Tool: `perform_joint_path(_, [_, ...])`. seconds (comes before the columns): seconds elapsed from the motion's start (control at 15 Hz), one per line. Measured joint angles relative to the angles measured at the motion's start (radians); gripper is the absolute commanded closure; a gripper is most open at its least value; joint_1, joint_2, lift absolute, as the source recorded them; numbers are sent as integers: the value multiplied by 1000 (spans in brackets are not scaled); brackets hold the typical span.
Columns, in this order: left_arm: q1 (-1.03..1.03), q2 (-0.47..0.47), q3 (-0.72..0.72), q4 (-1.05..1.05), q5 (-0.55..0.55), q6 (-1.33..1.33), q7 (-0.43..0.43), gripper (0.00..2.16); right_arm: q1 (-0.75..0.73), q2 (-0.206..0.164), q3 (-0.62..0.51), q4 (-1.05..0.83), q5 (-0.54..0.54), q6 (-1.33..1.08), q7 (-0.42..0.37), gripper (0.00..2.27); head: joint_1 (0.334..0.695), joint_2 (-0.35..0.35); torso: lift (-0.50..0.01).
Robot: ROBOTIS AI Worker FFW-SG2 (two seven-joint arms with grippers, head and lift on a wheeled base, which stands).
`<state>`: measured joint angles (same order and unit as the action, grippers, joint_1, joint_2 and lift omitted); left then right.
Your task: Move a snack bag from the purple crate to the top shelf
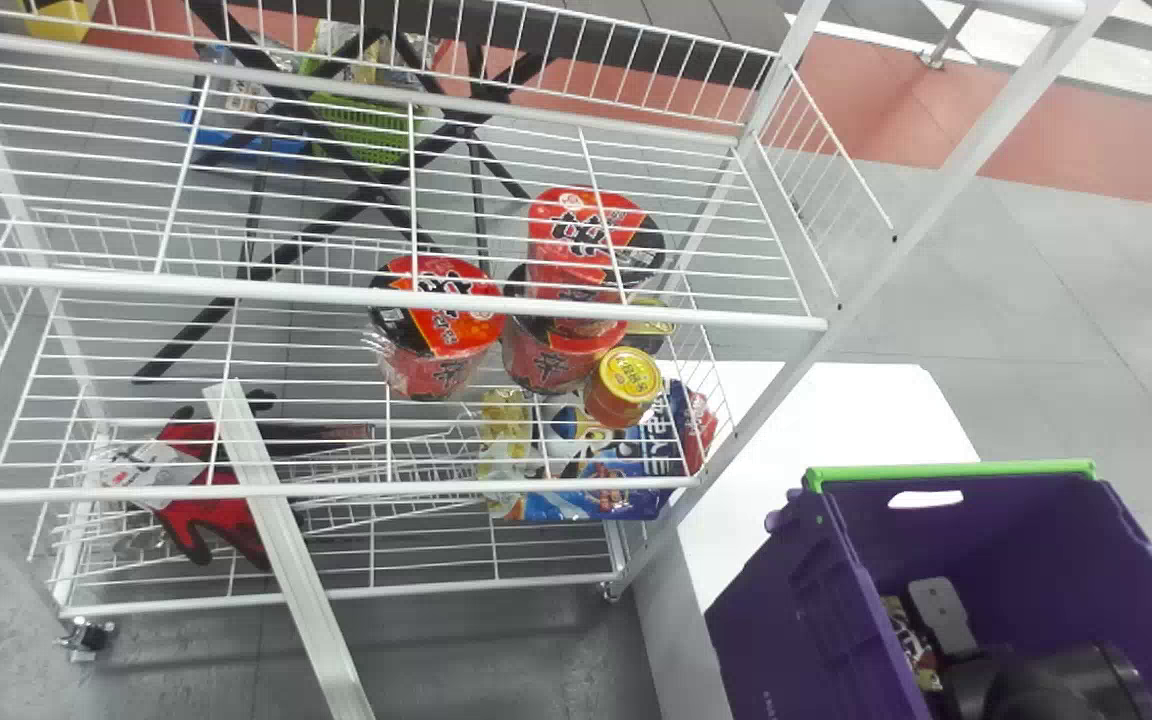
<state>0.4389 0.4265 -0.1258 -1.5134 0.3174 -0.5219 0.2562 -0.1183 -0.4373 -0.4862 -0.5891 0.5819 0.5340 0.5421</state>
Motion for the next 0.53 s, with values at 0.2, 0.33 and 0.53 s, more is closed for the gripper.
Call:
perform_joint_path(0.2, [0,-1,0,1,0,0,0,12,4,0,-2,-3,-23,22,-23,1170,695,-350,-453])
perform_joint_path(0.33, [0,-2,0,2,0,-1,0,12,5,6,9,-25,-36,133,-73,1767,695,-350,-453])
perform_joint_path(0.53, [1,-2,0,5,0,-7,0,12,5,5,22,-83,-67,304,-60,1801,695,-350,-453])
